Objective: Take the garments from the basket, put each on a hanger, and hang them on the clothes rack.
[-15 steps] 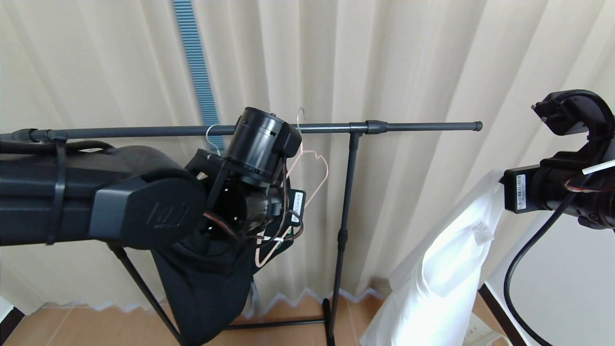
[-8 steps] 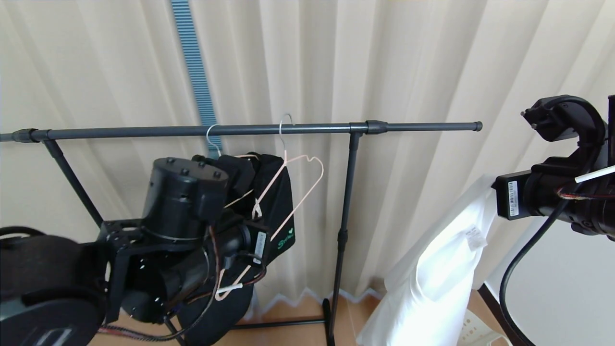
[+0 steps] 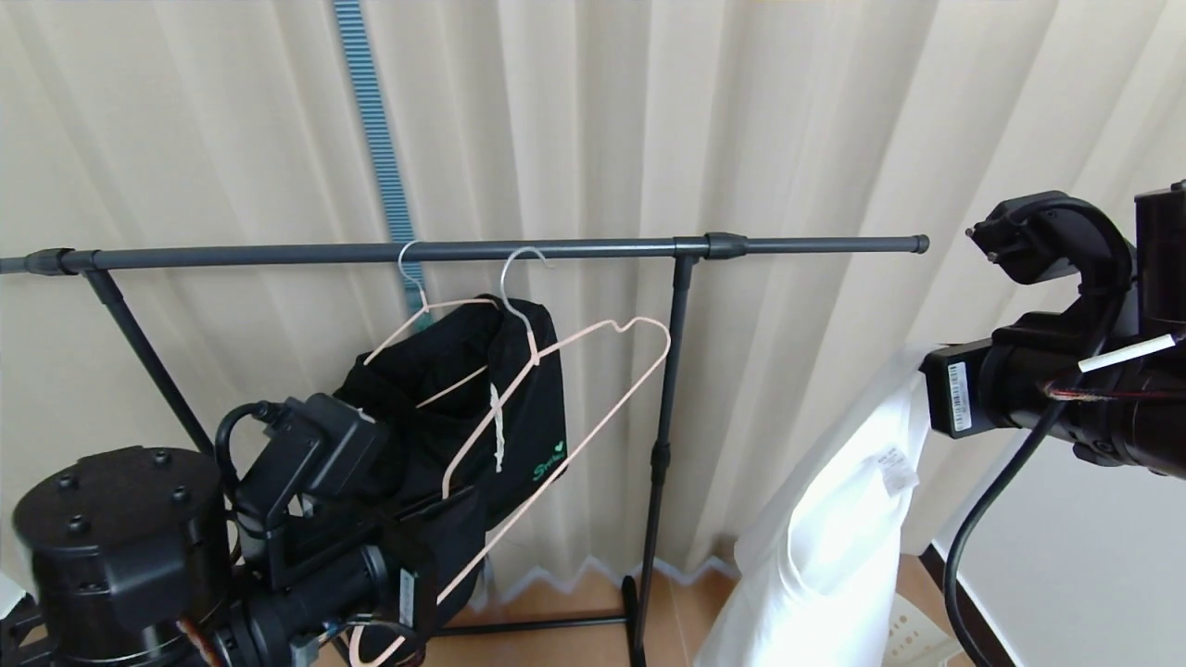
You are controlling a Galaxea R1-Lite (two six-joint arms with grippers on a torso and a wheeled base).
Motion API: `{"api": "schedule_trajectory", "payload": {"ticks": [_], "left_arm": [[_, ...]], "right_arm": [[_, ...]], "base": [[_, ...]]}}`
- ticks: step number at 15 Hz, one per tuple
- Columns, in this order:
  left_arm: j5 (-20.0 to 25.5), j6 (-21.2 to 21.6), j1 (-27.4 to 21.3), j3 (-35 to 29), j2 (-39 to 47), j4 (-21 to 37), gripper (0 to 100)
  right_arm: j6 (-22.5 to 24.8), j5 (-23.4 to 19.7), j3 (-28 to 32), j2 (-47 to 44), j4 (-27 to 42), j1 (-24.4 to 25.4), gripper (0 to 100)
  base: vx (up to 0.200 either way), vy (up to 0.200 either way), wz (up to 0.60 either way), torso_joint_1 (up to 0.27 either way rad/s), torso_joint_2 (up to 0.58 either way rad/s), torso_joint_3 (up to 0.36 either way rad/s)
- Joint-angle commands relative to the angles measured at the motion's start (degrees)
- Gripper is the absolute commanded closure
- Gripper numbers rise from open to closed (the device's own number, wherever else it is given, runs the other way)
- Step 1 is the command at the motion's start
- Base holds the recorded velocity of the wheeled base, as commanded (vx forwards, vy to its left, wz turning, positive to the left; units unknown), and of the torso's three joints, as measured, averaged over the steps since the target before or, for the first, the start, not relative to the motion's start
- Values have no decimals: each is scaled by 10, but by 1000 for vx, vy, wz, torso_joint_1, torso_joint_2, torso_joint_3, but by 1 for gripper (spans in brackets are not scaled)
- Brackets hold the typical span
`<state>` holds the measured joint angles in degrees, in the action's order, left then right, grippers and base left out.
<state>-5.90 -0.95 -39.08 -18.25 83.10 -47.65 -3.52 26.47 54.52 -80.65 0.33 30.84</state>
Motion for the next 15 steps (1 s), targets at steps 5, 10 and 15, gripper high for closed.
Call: {"api": "schedule_trajectory", "payload": {"ticks": [5,10,15], "left_arm": [[87,65,15,76,-15,-76,100],[140,79,9,110,-23,-110,100],[164,80,0,111,-37,-110,100]], "right_arm": [[-2,96,-5,-93,-101,11,100],[-6,120,3,-114,-116,11,100],[-4,144,4,-151,-176,1,100]], "base": [[0,0,0,0,0,0],[0,0,0,0,0,0],[0,0,0,0,0,0]]}}
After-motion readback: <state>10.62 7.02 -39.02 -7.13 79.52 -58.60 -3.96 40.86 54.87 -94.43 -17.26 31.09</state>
